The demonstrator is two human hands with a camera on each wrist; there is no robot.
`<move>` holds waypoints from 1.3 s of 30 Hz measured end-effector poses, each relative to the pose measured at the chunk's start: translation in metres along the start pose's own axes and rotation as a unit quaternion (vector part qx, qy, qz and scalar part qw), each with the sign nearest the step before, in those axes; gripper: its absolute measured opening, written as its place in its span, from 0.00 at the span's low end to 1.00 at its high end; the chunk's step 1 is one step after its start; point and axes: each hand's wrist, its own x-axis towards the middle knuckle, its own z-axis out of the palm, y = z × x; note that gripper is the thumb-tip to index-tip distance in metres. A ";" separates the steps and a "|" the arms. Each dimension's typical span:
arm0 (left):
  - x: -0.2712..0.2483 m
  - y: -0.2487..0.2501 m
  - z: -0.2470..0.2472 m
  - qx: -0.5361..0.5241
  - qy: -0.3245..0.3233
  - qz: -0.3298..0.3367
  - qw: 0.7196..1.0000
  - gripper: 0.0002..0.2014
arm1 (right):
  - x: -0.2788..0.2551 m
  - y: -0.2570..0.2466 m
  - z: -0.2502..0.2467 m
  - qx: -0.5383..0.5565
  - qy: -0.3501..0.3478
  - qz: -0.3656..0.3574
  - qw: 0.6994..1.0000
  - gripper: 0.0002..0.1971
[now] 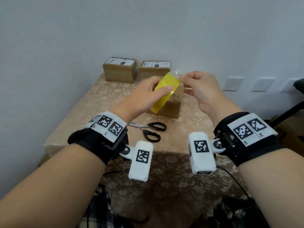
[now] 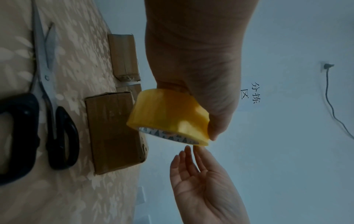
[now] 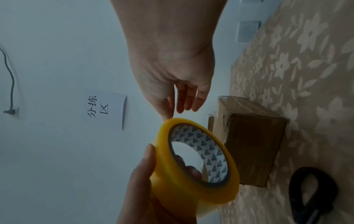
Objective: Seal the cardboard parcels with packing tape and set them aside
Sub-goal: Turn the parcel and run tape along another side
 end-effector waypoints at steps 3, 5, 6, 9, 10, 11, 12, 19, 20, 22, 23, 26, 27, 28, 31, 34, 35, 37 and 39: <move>0.003 -0.004 0.001 0.002 -0.005 -0.036 0.999 0.16 | 0.002 0.005 0.003 -0.011 0.003 -0.007 1.000 0.10; 0.003 -0.004 0.003 -0.019 -0.021 -0.074 0.997 0.28 | 0.001 0.008 0.006 -0.026 -0.002 -0.003 1.000 0.11; 0.002 -0.004 0.004 -0.027 -0.036 -0.090 0.995 0.31 | 0.001 0.010 0.008 -0.035 -0.006 -0.001 0.999 0.12; 0.002 -0.003 0.006 -0.010 -0.047 -0.120 0.992 0.31 | -0.001 0.013 0.009 -0.075 -0.021 -0.003 0.997 0.12; 0.003 -0.005 0.005 0.015 -0.022 -0.111 0.993 0.29 | -0.002 0.012 0.009 -0.087 -0.030 -0.006 0.996 0.12; 0.005 -0.008 0.004 0.046 0.013 -0.089 0.995 0.25 | -0.003 0.011 0.009 -0.097 -0.043 -0.010 0.994 0.11; 0.008 -0.012 0.004 0.072 0.045 -0.061 0.995 0.21 | -0.005 0.009 0.009 -0.104 -0.061 -0.012 0.993 0.11; 0.011 -0.009 0.003 0.042 0.049 0.013 0.998 0.06 | -0.011 0.006 0.008 -0.143 -0.144 -0.006 0.979 0.10; 0.012 -0.010 0.004 0.046 0.063 0.017 0.997 0.06 | -0.011 0.005 0.007 -0.139 -0.137 0.002 0.981 0.08; 0.015 -0.011 0.007 0.059 0.102 0.013 0.993 0.07 | -0.010 0.001 0.007 -0.129 -0.106 0.034 0.985 0.07; 0.017 -0.013 0.009 0.064 0.120 0.006 0.991 0.08 | -0.009 0.000 0.005 -0.126 -0.092 0.063 0.986 0.16; 0.019 -0.015 0.014 0.038 0.153 -0.012 0.987 0.10 | -0.012 -0.004 -0.003 -0.168 -0.116 0.125 0.971 0.24; 0.019 -0.015 0.016 0.020 0.154 -0.018 0.988 0.09 | -0.015 -0.005 -0.006 -0.181 -0.134 0.130 0.966 0.21; 0.020 -0.015 0.019 0.001 0.149 -0.028 0.989 0.09 | -0.017 -0.004 -0.009 -0.196 -0.136 0.121 0.964 0.19; 0.022 -0.011 0.025 -0.057 0.114 -0.083 0.988 0.06 | -0.017 -0.004 -0.019 -0.258 -0.104 0.047 0.959 0.19; 0.022 -0.009 0.029 -0.095 0.077 -0.124 0.985 0.04 | -0.015 -0.004 -0.026 -0.302 -0.098 0.024 0.948 0.17; 0.023 -0.008 0.031 -0.101 0.073 -0.127 0.984 0.05 | -0.014 -0.005 -0.028 -0.316 -0.092 0.021 0.944 0.15; 0.026 -0.008 0.032 -0.102 0.083 -0.121 0.984 0.05 | -0.009 -0.006 -0.031 -0.327 -0.077 0.017 0.942 0.17; 0.030 -0.008 0.033 -0.102 0.108 -0.109 0.983 0.06 | -0.003 -0.006 -0.035 -0.336 -0.057 0.008 0.940 0.24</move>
